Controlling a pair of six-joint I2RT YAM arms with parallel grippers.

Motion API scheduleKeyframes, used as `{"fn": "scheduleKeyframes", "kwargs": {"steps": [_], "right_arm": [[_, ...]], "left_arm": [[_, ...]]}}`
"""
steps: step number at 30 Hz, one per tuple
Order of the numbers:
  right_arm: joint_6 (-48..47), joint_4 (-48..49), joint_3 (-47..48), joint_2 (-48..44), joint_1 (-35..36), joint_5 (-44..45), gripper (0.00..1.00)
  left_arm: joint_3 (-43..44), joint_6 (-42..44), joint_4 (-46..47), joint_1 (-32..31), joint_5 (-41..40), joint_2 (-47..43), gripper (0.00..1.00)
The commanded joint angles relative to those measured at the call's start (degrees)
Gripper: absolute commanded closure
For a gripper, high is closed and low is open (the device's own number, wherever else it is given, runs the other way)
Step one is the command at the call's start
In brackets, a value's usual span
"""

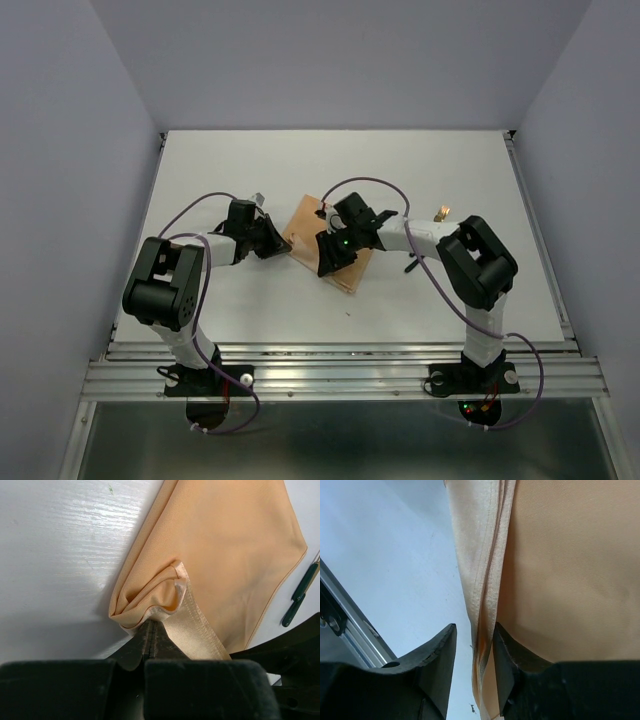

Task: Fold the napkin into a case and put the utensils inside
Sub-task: Fold the lower triangle-folded napkin at the center of the board.

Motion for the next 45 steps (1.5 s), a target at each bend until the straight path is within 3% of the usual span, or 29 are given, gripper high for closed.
{"fn": "scheduleKeyframes", "kwargs": {"steps": [1, 6, 8, 9, 12, 14, 28, 45], "right_arm": [[0.3, 0.6, 0.4, -1.0, 0.4, -0.3, 0.62], [2.1, 2.1, 1.6, -0.1, 0.4, -1.4, 0.65], [2.9, 2.4, 2.4, 0.4, 0.4, -1.6, 0.72], [3.4, 2.6, 2.7, 0.6, 0.4, -1.8, 0.82], [4.0, 2.7, 3.5, 0.9, 0.4, -2.8, 0.96], [4.3, 2.5, 4.0, 1.3, 0.4, -4.2, 0.99], [10.3, 0.1, 9.4, 4.3, 0.4, -17.5, 0.99], [18.2, 7.7, 5.2, 3.9, -2.1, -19.3, 0.99]], "left_arm": [[0.9, 2.0, -3.8, 0.0, -2.8, 1.0, 1.00], [1.4, 2.0, -3.9, 0.0, -2.8, 1.0, 1.00], [1.5, 2.0, -4.1, 0.0, -2.7, 0.9, 1.00], [1.8, 2.0, -4.2, 0.0, -2.7, 0.9, 1.00], [2.2, 2.1, -4.4, 0.0, -2.5, 0.1, 1.00], [2.3, 2.1, -4.7, 0.0, -2.6, -1.3, 1.00], [5.0, 4.2, -11.0, 0.0, -4.9, -7.6, 0.98], [6.2, 4.2, -13.1, 0.0, -5.9, -10.0, 0.99]]}}
